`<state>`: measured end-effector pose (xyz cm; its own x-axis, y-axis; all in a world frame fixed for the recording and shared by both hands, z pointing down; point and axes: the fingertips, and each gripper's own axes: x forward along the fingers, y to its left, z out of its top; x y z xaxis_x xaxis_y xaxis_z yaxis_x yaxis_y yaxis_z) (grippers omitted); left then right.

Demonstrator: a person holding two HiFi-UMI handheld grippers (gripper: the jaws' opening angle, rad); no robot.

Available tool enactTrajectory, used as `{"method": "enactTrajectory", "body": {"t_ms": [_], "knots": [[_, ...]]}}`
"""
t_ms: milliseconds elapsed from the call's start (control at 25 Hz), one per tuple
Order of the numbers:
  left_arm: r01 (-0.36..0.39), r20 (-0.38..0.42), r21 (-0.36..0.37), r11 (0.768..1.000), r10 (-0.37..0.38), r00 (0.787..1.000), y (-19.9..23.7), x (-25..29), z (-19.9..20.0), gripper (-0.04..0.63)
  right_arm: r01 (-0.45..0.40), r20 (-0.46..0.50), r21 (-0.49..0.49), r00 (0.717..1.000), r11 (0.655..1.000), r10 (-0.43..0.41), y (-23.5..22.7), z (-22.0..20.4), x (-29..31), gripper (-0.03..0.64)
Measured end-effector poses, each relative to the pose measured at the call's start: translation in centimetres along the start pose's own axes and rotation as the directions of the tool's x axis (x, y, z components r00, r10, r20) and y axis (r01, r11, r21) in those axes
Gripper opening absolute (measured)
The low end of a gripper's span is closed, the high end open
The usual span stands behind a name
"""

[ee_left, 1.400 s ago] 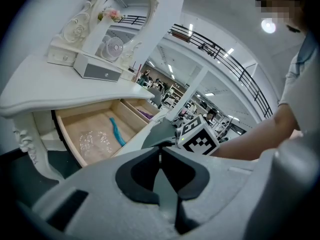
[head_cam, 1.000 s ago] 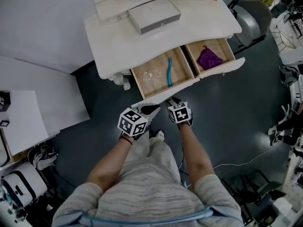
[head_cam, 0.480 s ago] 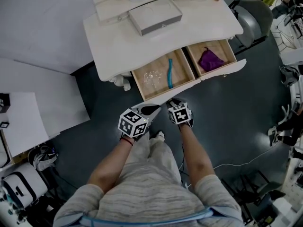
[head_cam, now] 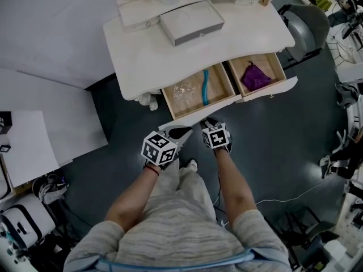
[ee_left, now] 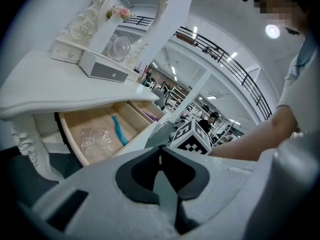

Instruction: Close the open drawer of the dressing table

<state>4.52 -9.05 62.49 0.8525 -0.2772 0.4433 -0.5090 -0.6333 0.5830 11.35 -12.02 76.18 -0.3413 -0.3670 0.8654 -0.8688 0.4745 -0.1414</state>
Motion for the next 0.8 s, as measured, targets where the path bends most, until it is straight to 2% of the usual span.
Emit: {"method": "enactTrajectory", "body": {"t_ms": [800], "knots": [[-0.015,-0.008,-0.008,1.0,0.015,1.0,3.4,-0.3,1.5,0.023,0.005,0.046,0.003,0.999,1.0,-0.005,-0.8,5.2,2.8,0.118]]}}
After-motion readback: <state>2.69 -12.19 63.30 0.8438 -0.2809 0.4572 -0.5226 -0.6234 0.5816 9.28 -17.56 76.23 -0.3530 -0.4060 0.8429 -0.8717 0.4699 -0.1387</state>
